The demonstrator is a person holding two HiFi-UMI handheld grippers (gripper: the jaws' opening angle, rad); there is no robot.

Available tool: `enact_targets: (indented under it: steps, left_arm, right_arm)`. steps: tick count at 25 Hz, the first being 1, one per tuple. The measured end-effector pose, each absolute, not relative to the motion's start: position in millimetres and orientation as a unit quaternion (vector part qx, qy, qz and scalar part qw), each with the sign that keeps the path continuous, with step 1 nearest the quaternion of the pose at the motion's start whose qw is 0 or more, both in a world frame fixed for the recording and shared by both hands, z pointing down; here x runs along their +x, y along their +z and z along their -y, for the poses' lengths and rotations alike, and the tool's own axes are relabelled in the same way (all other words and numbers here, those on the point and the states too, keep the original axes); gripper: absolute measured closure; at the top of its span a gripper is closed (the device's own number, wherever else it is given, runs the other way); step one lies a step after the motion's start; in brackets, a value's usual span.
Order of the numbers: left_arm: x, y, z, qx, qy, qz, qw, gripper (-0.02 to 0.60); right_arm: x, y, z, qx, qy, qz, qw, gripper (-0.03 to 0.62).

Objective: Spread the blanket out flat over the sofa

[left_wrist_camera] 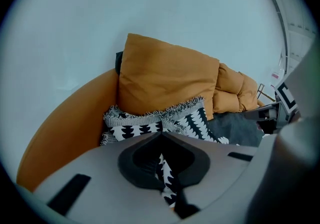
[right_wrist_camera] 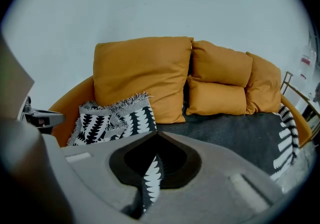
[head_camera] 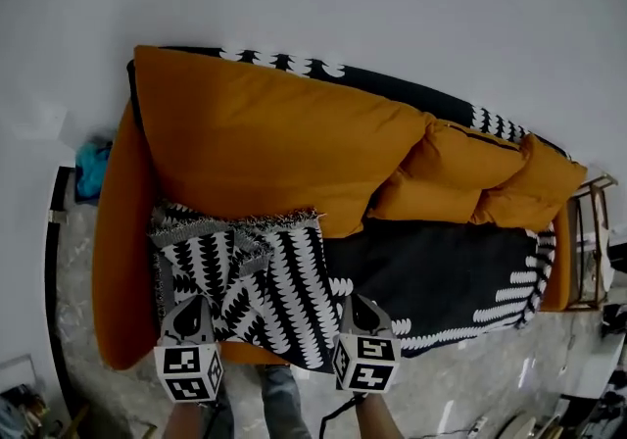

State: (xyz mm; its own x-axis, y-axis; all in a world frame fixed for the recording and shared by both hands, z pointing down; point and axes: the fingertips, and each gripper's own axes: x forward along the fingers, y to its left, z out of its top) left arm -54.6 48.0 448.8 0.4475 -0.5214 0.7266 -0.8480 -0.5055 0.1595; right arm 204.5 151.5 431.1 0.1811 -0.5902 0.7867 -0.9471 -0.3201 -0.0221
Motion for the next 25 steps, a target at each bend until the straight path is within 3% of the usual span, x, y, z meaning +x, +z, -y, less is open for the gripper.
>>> enact_targets:
  steps: [13,25]
  left_arm:
    - [-55.7,462.5,-38.2,0.807,0.313,0.422,0.271,0.577]
    - [-75.9,470.9,-33.7,0.793,0.311,0.441,0.283,0.577]
  right_arm:
    - [199.4,448.2,-123.6,0.706,0.373,0.556,0.231,0.589]
    - [190.5,462.0,-89.2,0.669,0.360,0.594,0.266,0.523]
